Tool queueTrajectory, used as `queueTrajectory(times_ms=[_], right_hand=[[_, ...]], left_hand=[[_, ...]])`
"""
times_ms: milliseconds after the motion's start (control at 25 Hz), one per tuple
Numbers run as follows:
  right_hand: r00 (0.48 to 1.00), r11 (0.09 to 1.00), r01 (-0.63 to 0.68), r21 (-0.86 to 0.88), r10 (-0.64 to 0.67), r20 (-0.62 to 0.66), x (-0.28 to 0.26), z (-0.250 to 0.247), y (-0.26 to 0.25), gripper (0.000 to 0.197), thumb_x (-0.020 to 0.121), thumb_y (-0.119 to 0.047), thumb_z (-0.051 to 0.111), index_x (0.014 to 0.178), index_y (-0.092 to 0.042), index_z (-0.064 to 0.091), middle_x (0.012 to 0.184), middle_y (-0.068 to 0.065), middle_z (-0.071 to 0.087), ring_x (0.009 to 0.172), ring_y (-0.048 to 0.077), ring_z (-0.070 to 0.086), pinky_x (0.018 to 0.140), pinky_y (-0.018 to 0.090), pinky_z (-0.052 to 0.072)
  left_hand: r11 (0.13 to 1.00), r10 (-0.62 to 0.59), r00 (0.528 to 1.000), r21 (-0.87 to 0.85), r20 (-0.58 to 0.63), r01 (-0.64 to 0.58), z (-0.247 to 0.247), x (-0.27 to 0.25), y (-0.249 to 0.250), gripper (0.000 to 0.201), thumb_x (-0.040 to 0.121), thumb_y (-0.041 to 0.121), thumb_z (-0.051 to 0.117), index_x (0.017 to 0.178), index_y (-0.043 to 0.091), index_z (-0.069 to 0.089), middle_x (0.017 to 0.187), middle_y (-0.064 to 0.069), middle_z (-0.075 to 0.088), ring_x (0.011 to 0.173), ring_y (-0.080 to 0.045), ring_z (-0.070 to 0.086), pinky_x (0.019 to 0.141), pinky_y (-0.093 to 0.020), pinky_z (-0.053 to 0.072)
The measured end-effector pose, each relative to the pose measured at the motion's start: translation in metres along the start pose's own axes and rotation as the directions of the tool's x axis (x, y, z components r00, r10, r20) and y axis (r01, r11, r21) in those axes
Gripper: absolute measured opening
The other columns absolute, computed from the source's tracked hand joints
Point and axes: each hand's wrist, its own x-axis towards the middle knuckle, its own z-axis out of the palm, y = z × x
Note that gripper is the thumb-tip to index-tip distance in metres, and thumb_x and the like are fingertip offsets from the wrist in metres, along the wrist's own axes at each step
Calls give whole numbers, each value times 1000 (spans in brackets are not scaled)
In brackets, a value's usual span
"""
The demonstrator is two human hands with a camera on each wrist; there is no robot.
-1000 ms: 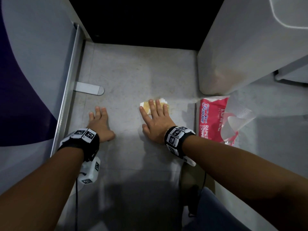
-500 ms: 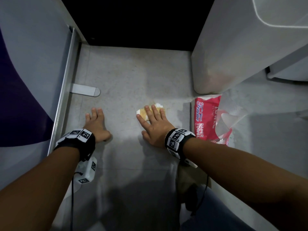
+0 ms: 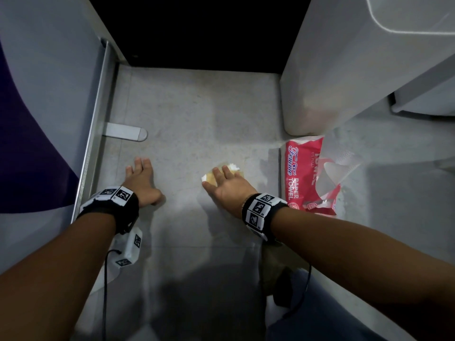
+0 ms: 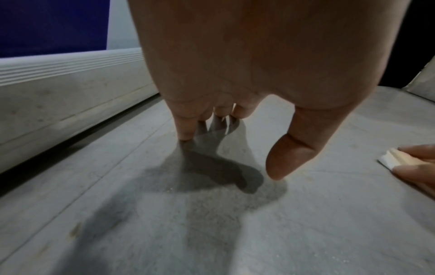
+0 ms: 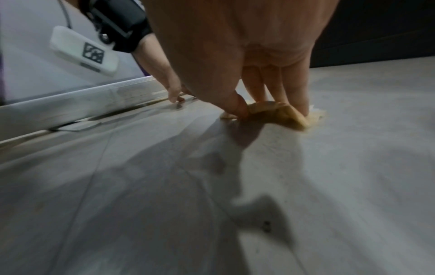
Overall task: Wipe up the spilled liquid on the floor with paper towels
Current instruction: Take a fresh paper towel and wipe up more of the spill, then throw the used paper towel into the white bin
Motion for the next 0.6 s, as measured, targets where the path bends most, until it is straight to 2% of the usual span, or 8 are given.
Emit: queueTrajectory(times_ms=[80, 160, 240, 320, 400, 480, 520, 600], right_hand=[[998, 999, 44, -20, -44, -36, -2, 2, -5, 46, 103, -13, 40, 148, -13, 35, 153, 30, 28, 140, 51, 30, 100, 56, 45], [990, 995, 99, 19, -96, -102, -2, 4, -7, 30, 99, -13, 46, 127, -17, 55, 133, 17, 52, 124, 40, 49, 77, 40, 49], [983, 947, 118, 298, -69, -170, -2, -3, -7, 23, 89, -12, 50, 99, -26, 66, 110, 6, 67, 103, 31, 60, 76, 32, 48], [981, 731, 64, 680, 79, -178, -2, -20, -6, 32, 91, -10, 53, 101, -28, 77, 111, 2, 75, 102, 23, 66, 90, 22, 47], [948, 446, 95, 890, 233, -218, -2, -45, 1, 30, 93, -6, 60, 112, -21, 77, 114, -2, 74, 100, 10, 68, 88, 17, 46], [897, 219, 192, 957, 357, -261, -4, -83, 14, 30, 93, -2, 61, 116, -16, 75, 100, -8, 75, 80, 3, 64, 75, 19, 49], [872, 131, 246, 960, 404, -278, -7, -105, 23, 32, 92, -1, 61, 117, -14, 74, 92, -7, 73, 73, 4, 60, 71, 22, 50], [791, 65, 396, 916, 483, -377, -21, -155, 42, 38, 88, 1, 59, 120, -14, 72, 87, -3, 69, 73, 10, 56, 69, 31, 49]], left_hand=[[1000, 0, 1000, -1, 4, 0, 0, 1, -1, 119, 72, 15, 71, 156, 19, -13, 162, -4, -22, 150, -33, -13, 121, -45, 13], [1000, 2, 1000, -3, 5, -2, 0, 1, 1, 119, 71, 14, 70, 156, 18, -13, 162, -4, -22, 150, -33, -13, 121, -45, 13], [1000, -5, 1000, 4, 4, 5, 0, 2, 1, 119, 71, 15, 70, 156, 18, -13, 162, -4, -22, 150, -32, -14, 121, -45, 13], [1000, -20, 1000, 14, 10, 20, -1, 4, 1, 119, 70, 16, 71, 156, 17, -12, 162, -5, -21, 150, -33, -12, 120, -46, 15], [999, -29, 1000, 43, 6, 29, -8, 5, 3, 113, 69, 18, 72, 156, 11, 0, 163, -12, -7, 149, -39, 2, 116, -48, 26], [997, -27, 999, 78, -20, 29, -22, 2, 11, 85, 67, 20, 72, 141, 6, 31, 151, -20, 25, 133, -43, 36, 96, -42, 42], [996, -21, 999, 82, -41, 24, -30, -1, 17, 64, 70, 21, 70, 127, 6, 45, 140, -21, 40, 120, -41, 48, 85, -36, 44], [998, 33, 996, 65, -87, -28, -46, -9, 33, 33, 76, 26, 64, 104, 10, 61, 121, -18, 62, 104, -36, 59, 77, -30, 43]])
